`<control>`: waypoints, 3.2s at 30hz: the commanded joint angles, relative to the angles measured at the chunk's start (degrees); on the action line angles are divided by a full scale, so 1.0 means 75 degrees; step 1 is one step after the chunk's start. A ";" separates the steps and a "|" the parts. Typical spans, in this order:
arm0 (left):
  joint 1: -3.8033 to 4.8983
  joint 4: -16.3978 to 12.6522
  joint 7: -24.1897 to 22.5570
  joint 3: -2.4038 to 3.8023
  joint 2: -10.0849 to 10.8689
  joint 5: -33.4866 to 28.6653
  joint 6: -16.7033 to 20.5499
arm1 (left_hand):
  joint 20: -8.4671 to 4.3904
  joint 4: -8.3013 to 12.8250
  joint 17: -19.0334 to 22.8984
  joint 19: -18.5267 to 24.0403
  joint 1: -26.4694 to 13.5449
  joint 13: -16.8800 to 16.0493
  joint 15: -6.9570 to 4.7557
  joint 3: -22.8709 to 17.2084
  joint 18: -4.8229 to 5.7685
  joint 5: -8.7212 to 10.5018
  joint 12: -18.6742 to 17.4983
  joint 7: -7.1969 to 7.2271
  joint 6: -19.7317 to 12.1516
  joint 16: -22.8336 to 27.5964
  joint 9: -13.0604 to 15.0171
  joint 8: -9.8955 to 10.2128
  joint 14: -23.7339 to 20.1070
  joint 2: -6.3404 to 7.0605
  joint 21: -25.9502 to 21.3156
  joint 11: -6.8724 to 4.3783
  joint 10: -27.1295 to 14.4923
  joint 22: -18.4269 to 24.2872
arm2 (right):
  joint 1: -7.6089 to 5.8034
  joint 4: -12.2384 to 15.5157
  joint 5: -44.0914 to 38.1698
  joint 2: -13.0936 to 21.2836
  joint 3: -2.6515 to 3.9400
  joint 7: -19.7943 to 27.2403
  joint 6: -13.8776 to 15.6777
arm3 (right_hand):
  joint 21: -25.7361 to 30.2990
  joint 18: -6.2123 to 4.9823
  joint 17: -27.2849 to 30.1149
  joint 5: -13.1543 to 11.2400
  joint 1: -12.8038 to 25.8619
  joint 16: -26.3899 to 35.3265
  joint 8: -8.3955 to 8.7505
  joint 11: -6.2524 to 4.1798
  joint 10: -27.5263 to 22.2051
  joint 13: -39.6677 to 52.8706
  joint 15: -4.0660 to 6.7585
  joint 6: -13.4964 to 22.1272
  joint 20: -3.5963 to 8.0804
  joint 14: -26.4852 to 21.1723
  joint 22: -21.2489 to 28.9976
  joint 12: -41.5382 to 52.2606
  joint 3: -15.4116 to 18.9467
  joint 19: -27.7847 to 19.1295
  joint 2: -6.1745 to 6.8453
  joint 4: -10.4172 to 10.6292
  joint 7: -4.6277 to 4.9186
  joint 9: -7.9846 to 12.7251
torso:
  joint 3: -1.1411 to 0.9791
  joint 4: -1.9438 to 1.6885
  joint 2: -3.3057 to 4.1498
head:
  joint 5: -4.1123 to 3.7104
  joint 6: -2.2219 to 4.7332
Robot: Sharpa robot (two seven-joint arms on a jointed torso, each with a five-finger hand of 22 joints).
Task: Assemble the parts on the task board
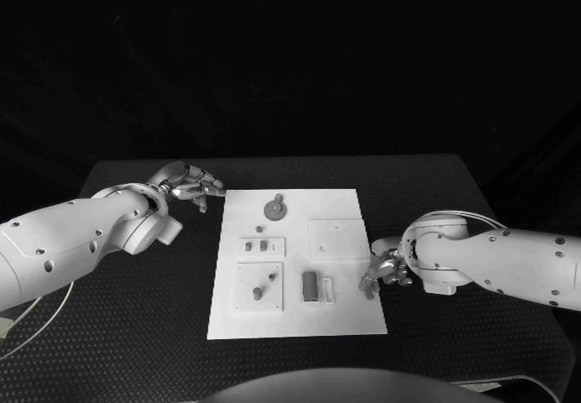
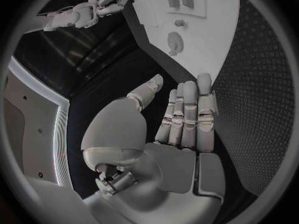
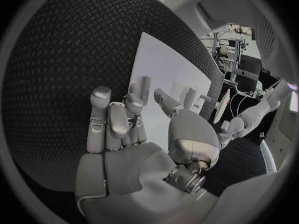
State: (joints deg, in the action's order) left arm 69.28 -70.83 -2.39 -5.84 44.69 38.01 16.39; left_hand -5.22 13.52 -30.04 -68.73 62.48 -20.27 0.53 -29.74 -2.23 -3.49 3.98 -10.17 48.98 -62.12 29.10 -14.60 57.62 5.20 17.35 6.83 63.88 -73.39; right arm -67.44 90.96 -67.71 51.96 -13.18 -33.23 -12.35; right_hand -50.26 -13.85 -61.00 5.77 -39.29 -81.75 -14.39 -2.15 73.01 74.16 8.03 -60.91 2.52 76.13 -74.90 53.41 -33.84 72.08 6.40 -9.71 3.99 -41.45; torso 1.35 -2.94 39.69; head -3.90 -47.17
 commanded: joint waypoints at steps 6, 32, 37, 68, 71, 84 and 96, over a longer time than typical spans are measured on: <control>0.0005 -0.0014 -0.0036 0.0004 -0.0010 -0.0008 -0.0089 | -0.0010 -0.0054 -0.0014 -0.0035 -0.0064 -0.0012 -0.0021 0.0002 -0.0535 0.0030 0.0008 -0.0063 0.0004 0.0034 -0.0009 -0.0043 0.0043 0.0015 -0.0045 -0.0015 -0.0045 -0.0015 | 0.0105 0.0023 -0.1034 -0.0126 -0.0025 -0.0017 -0.0096 | 0.0015 -0.0154 -0.0013 -0.0013 -0.0188 0.0000 0.0066 0.0009 -0.0029 -0.0003 0.0002 0.0026 -0.0012 0.0039 -0.0155 -0.0011 0.0012 0.0004 -0.0221 -0.0202 0.0039 -0.0014 | 0.0002 0.0004 -0.0002 | 0.0006 -0.0010; 0.0005 -0.0014 -0.0027 0.0004 -0.0004 0.0012 -0.0083 | -0.0012 -0.0051 -0.0017 -0.0040 -0.0051 -0.0013 -0.0023 -0.0002 -0.0538 0.0030 0.0008 -0.0064 -0.0002 0.0032 -0.0013 -0.0044 0.0046 0.0013 -0.0048 -0.0017 -0.0045 -0.0023 | 0.0211 0.0206 -0.1192 -0.0134 -0.0025 0.0111 0.0665 | -0.0087 -0.0154 -0.0085 -0.0005 -0.1843 -0.0037 0.0125 0.0029 0.0009 0.0024 -0.0028 -0.0003 -0.0076 0.0069 -0.0162 0.0111 -0.0001 -0.0040 -0.0805 -0.0945 0.0053 -0.0075 | 0.0006 -0.0006 -0.0006 | 0.0000 -0.0015; 0.0005 -0.0014 -0.0023 0.0004 0.0000 0.0014 -0.0089 | -0.0013 -0.0050 -0.0018 -0.0041 -0.0049 -0.0014 -0.0024 -0.0002 -0.0538 0.0030 0.0008 -0.0064 -0.0003 0.0032 -0.0014 -0.0045 0.0047 0.0013 -0.0049 -0.0017 -0.0045 -0.0025 | 0.0197 0.0411 -0.0506 -0.0011 -0.0004 0.0211 0.1122 | -0.0119 -0.0154 -0.0118 -0.0006 -0.1822 -0.0059 0.0121 0.0019 0.0044 0.0041 -0.0018 -0.0031 -0.0075 0.0085 -0.0166 0.0162 0.0058 -0.0012 -0.0838 -0.0938 0.0043 -0.0078 | 0.0004 -0.0009 -0.0006 | 0.0019 -0.0015; 0.0005 -0.0028 0.0016 0.0004 0.0009 0.0065 -0.0107 | -0.0013 -0.0026 -0.0024 -0.0047 -0.0014 -0.0017 -0.0025 -0.0007 -0.0540 0.0029 0.0008 -0.0063 -0.0004 0.0031 -0.0018 -0.0053 0.0049 0.0026 -0.0057 -0.0018 -0.0046 -0.0039 | 0.0064 0.0328 0.2670 -0.0450 0.0029 0.0291 0.1943 | -0.0135 -0.0154 0.0003 0.0004 -0.1628 -0.0013 0.0169 0.0020 -0.0015 -0.0004 -0.0011 -0.0047 -0.0053 0.0020 -0.0146 0.0075 0.0181 -0.0011 -0.0698 -0.0901 0.0047 -0.0040 | 0.0002 0.0001 -0.0001 | 0.0020 -0.0069; 0.0005 -0.0032 0.0014 0.0004 0.0011 0.0065 -0.0112 | -0.0013 -0.0026 -0.0024 -0.0048 -0.0014 -0.0018 -0.0025 -0.0007 -0.0540 0.0030 0.0008 -0.0064 -0.0004 0.0031 -0.0019 -0.0053 0.0049 0.0027 -0.0058 -0.0018 -0.0046 -0.0040 | 0.0101 0.0285 0.2508 -0.0524 0.0028 0.0298 0.1793 | -0.0133 -0.0154 0.0005 0.0004 -0.1599 -0.0009 0.0175 0.0022 -0.0022 -0.0009 -0.0013 -0.0048 -0.0053 0.0020 -0.0144 0.0065 0.0185 -0.0013 -0.0689 -0.0892 0.0049 -0.0036 | -0.0001 0.0001 0.0000 | 0.0023 -0.0082; 0.0005 -0.0040 0.0017 0.0004 0.0022 0.0066 -0.0114 | -0.0012 -0.0026 -0.0026 -0.0050 -0.0014 -0.0019 -0.0024 -0.0005 -0.0539 0.0030 0.0008 -0.0065 -0.0006 0.0030 -0.0021 -0.0055 0.0050 0.0027 -0.0061 -0.0017 -0.0047 -0.0045 | 0.0227 0.0158 0.2201 -0.0699 0.0015 0.0357 0.1867 | -0.0118 -0.0154 0.0055 0.0006 -0.1533 0.0016 0.0195 0.0028 -0.0053 -0.0027 -0.0017 -0.0040 -0.0055 -0.0004 -0.0137 0.0026 0.0184 -0.0023 -0.0658 -0.0879 0.0055 -0.0022 | 0.0003 0.0003 -0.0001 | 0.0047 -0.0101; 0.0005 -0.0043 0.0024 0.0004 0.0036 0.0067 -0.0126 | -0.0011 -0.0029 -0.0027 -0.0052 -0.0017 -0.0019 -0.0023 -0.0002 -0.0538 0.0030 0.0008 -0.0066 -0.0009 0.0031 -0.0023 -0.0056 0.0050 0.0026 -0.0064 -0.0017 -0.0047 -0.0049 | 0.0260 0.0029 0.2031 -0.0751 0.0014 0.0354 0.1919 | -0.0111 -0.0154 0.0069 0.0006 -0.1486 0.0025 0.0203 0.0030 -0.0057 -0.0030 -0.0019 -0.0043 -0.0056 -0.0008 -0.0133 0.0024 0.0180 -0.0022 -0.0648 -0.0859 0.0058 -0.0015 | 0.0002 0.0004 0.0000 | 0.0055 -0.0111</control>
State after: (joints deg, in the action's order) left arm 69.28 -70.98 -1.93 -5.84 44.99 38.35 16.11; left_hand -5.31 13.53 -30.19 -68.83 62.49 -20.32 0.53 -29.74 -2.22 -3.49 3.98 -10.17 48.98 -62.12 28.97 -14.81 57.61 5.20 17.13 6.71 64.00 -73.67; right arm -65.58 91.26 -50.90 46.37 -13.05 -31.12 2.26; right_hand -51.15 -13.76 -60.55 5.54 -50.97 -81.75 -13.15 -1.94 72.99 74.02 7.57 -61.17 1.82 76.25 -74.91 53.91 -32.57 71.96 1.36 -16.35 4.17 -41.64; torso 1.38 -2.91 39.68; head -3.50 -48.00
